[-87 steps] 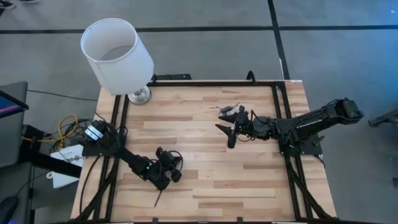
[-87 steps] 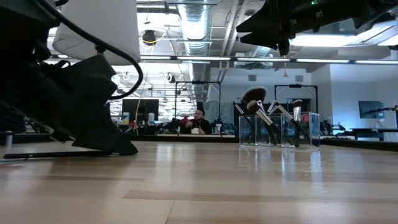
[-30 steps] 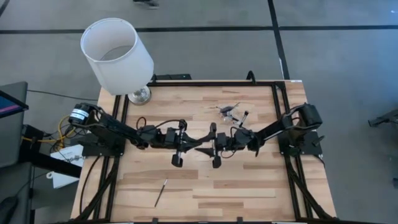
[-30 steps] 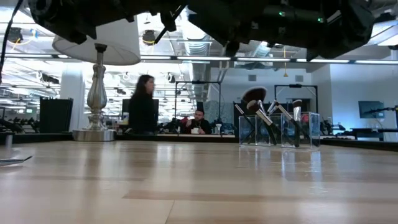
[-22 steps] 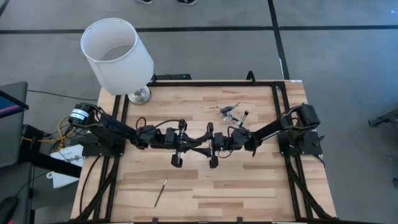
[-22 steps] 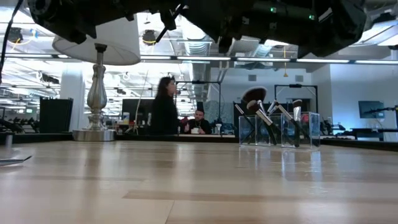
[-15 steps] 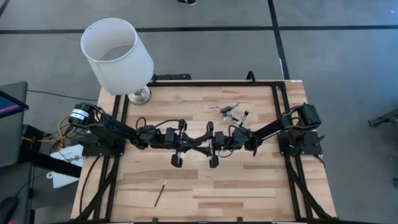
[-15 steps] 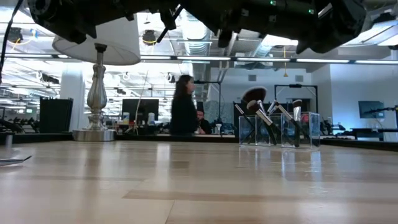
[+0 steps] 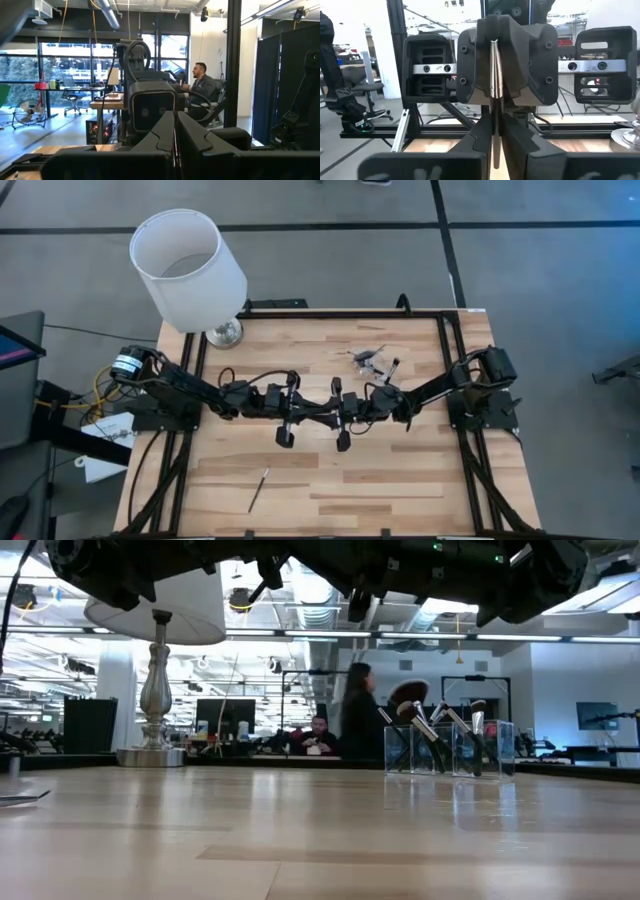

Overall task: Put items in baskets/containers
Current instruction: Put the eyeshadow brush into the transparent organizer

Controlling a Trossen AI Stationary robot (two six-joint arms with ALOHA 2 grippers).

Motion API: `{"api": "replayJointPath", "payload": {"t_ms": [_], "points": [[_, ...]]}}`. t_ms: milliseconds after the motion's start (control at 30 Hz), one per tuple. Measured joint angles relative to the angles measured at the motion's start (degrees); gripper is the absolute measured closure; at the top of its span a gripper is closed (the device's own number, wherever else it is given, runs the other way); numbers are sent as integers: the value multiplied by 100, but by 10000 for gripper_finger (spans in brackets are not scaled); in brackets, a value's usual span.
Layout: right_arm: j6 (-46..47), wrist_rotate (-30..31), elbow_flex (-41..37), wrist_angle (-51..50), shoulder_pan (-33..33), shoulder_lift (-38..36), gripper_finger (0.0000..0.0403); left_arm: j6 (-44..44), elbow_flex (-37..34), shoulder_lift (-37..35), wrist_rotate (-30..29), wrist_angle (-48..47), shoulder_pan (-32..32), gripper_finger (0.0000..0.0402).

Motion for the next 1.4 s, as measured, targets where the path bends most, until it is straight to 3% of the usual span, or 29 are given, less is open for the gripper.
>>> {"api": "replayJointPath", "payload": {"t_ms": [233,400,500,667,767,933,1033,1133,1400], "points": [[209,125,0,-169,-13,-2,389,24,-2,0,-244,-93,-2,365],[324,661,0,-605,-26,-10,396,22,-2,0,-913,-421,-9,321],[471,989,0,-1221,-77,-218,394,22,-2,2,-1451,-608,-6,295],[548,1698,0,-3218,-56,-1233,390,83,-2,-19,-2075,-658,-7,264],[625,2459,0,-4358,74,-1960,393,83,0,-105,-2118,-660,-5,254],[1203,4429,-10,-6449,296,-3073,390,83,2,-192,-2093,-660,-88,246],[1699,5355,-299,-7217,320,-3405,393,83,2,-192,-2088,-665,-151,245],[2054,5780,-748,-7265,252,-3447,397,81,2,-192,-1927,-700,-162,245],[2958,5682,-1357,-6871,-217,-3032,392,81,2,-192,-1876,-710,-149,245]]}}
